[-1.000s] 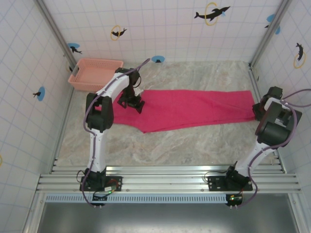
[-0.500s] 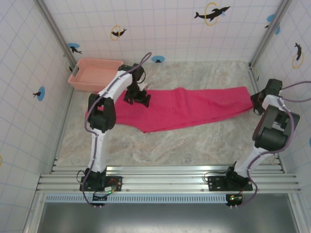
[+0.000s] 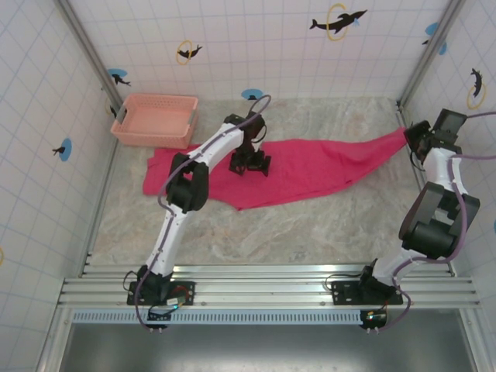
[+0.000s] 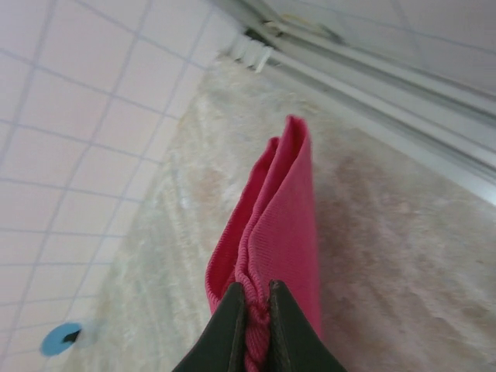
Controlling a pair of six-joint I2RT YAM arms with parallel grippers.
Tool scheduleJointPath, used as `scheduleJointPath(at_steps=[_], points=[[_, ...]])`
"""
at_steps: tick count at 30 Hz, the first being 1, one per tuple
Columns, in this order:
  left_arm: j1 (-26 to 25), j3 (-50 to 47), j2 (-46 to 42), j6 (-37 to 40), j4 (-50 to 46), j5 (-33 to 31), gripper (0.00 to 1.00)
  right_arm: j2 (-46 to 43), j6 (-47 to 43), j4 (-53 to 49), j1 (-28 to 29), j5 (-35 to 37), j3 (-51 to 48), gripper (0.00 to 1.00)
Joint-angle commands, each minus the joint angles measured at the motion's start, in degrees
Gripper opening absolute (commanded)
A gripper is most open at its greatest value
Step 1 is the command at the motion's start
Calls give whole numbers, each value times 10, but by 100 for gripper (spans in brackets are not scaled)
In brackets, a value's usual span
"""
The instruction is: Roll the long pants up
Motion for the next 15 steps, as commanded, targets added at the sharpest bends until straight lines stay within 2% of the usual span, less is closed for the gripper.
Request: scheduleJointPath(at_steps=[1,4,10,15], points=[[-51,55,81,-75,25,64,97,-33,9,73,11,-77,5,0],[-79,96,112,-118,38,85,97,-33,28,102,17,-121,12,0],[-122,101,128,-193,102,128,97,-43,55,120,47,-149,59,0],[-114,113,100,-212,132,159,97,-53,61,96,103,-175,112,0]])
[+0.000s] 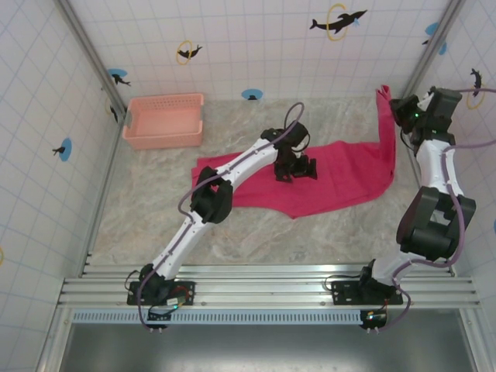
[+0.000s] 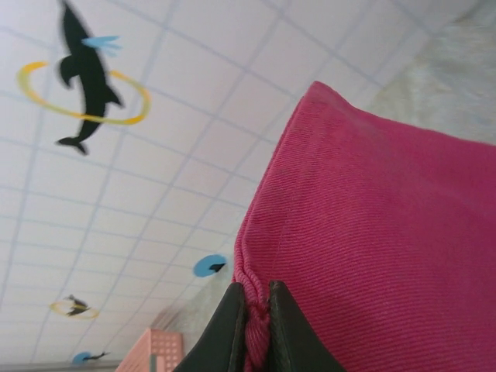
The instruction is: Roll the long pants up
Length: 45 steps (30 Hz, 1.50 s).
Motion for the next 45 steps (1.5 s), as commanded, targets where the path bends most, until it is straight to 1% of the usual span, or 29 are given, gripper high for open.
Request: scheduleJointPath(at_steps=[1,3,5,6,9,10,12,13,15,17,18,20,23,28,32,38,41,42,43,44,45], points=[[24,-8,10,-21,1,45,97,-47,6,13,53,-38,48,0],[57,-23,-30,17,-20,47,97,-61,-3,-14,95,-26,52,0],[98,-56,-89,66,-52,41,97,-76,-5,-28,143,-9,46,0],[129,-71,-117,91,-69,35,97,-83,-6,-28,169,5,40,0],[197,-128,-232,175,-132,-19,97,-90,-12,-37,250,45,28,0],[219,-152,-268,202,-157,-48,98,-88,-12,-37,279,57,26,0],[262,-218,-336,243,-184,-95,97,-82,-5,-29,331,83,21,0],[285,-269,-371,259,-181,-108,97,-77,0,-10,362,93,18,0],[328,-373,-444,275,-162,-123,97,-62,3,-7,415,117,26,0],[378,-481,-507,282,-132,-120,97,-37,-3,-4,464,135,41,0],[400,-521,-529,285,-121,-111,98,-27,-3,-7,484,154,46,0],[439,-595,-569,291,-100,-92,98,4,0,14,522,160,52,0],[457,-654,-593,310,-96,-86,97,58,8,23,571,165,67,0],[459,-681,-590,333,-101,-94,97,141,26,48,632,169,79,0],[463,-692,-588,340,-97,-90,98,208,32,52,665,152,108,0],[463,-702,-583,350,-97,-85,97,273,23,6,702,147,146,0],[463,-704,-580,352,-97,-84,98,291,19,-37,714,148,154,3],[463,-704,-579,352,-96,-84,98,296,16,-50,717,147,154,14],[463,-705,-579,352,-96,-84,97,300,15,-56,720,143,153,32],[464,-705,-577,352,-95,-84,97,304,13,-66,722,136,155,44],[463,-705,-576,352,-95,-85,98,306,10,-72,724,135,157,54]])
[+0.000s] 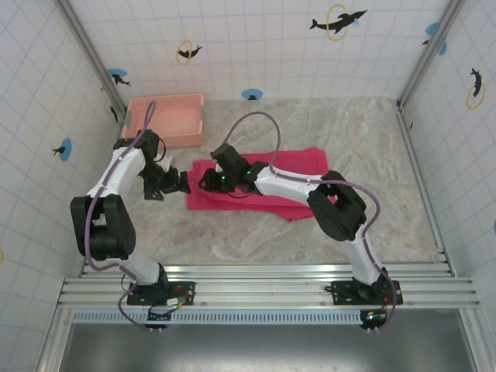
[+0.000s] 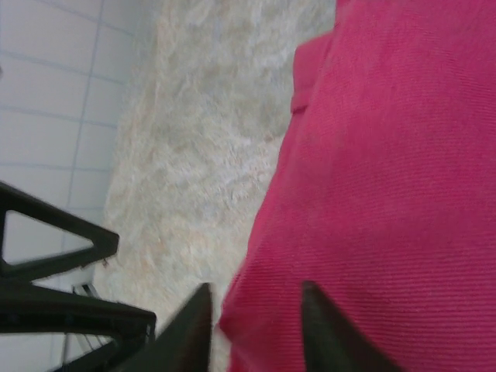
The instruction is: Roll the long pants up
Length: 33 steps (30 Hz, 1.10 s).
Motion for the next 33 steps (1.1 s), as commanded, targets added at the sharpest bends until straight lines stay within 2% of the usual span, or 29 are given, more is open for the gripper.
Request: scheduleJointPath(at_steps=[1,4,9,15,17,20,25,33], points=[[5,-7,8,11,1,3,97,17,-10,-27,8,-34,27,61],[5,-6,11,9,4,1,97,-5,-27,-43,-9,-39,38,68],[1,15,10,1,5,-16,97,-108,-101,-164,-104,-3,45,70],[-47,36,39,-38,31,-26,97,-209,-269,-381,-296,45,43,69],[-68,30,60,-56,45,-23,97,-209,-321,-437,-361,63,47,69],[-95,10,83,-76,66,-22,98,-186,-372,-469,-427,85,47,69],[-123,-15,109,-92,82,-36,97,-127,-403,-448,-466,81,16,68],[-140,-27,134,-99,79,-58,97,-41,-416,-424,-466,91,14,68]])
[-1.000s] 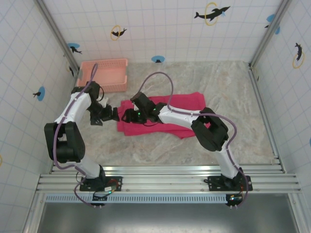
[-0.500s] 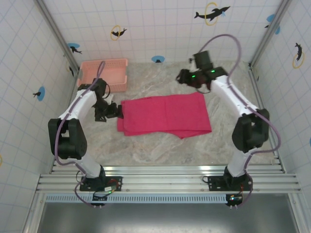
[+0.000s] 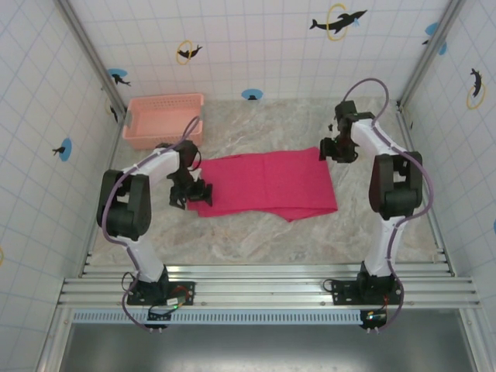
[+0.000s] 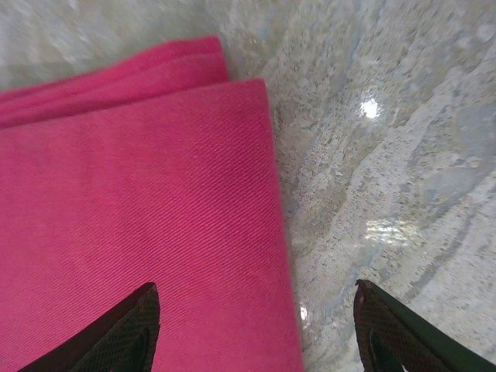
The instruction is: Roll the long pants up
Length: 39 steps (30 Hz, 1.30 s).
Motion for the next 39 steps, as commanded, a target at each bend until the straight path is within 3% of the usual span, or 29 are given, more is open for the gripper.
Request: scheduleJointPath(at_steps=[1,7,11,16,18,24,30,33,35,37,39], points=[[-7,-2,15,-13,-1,-20,97,20,-16,2,1,11,3,68],[-17,3,47,-26,3,-29,97,82,-20,10,11,-12,34,62],[-34,23,84,-33,4,-45,97,116,-23,0,23,-21,69,45],[-65,98,141,-36,-16,-69,97,140,-24,-37,23,10,96,13],[-74,150,168,-40,-27,-63,97,128,-22,-45,13,20,84,9],[-119,337,270,-60,-66,-54,97,38,-5,-55,-34,23,-22,10],[-124,566,414,-49,-136,-59,97,-63,55,-58,-30,7,-152,14],[-117,708,484,-41,-186,-63,98,-110,125,-54,-4,-3,-223,10],[-108,766,515,-54,-190,-47,97,-146,193,-48,23,1,-270,16],[-95,758,518,-84,-154,-26,97,-193,271,-24,65,-8,-322,17],[-82,730,513,-115,-107,-3,97,-229,352,-24,112,1,-352,29]])
